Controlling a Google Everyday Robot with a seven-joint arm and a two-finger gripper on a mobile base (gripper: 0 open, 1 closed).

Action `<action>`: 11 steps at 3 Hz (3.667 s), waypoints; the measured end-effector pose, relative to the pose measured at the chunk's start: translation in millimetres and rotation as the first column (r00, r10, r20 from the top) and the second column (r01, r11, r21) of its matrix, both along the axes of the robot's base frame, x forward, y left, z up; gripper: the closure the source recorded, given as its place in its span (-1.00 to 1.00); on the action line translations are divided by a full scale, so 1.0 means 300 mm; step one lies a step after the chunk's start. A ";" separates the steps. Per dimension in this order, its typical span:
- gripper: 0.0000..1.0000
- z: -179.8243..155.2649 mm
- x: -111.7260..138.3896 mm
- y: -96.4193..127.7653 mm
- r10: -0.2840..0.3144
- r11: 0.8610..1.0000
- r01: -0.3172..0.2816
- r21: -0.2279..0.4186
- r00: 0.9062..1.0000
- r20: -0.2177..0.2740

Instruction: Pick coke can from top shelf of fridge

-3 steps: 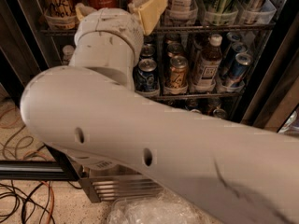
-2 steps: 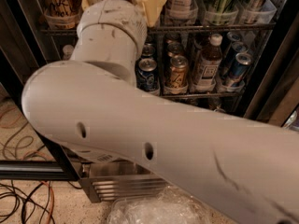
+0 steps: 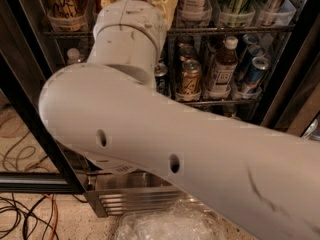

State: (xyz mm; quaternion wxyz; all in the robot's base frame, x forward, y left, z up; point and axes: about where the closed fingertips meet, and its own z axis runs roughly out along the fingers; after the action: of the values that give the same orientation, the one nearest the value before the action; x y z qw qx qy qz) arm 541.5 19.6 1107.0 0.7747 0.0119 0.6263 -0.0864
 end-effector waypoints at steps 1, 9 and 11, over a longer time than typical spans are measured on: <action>-0.24 -0.043 0.002 -0.010 0.024 0.999 -0.023 0.039 0.999 -0.036; -0.28 -0.104 0.325 0.010 0.128 0.991 -0.130 -0.020 0.988 -0.080; 0.09 -0.109 0.355 0.008 0.123 0.992 -0.126 -0.028 0.989 -0.081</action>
Offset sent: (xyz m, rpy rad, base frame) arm 0.0117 -0.0160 -0.0532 0.0897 0.1389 0.0490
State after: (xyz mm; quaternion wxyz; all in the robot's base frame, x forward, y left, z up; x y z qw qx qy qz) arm 648.0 22.1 1074.4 0.7532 -0.0434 0.6545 -0.0486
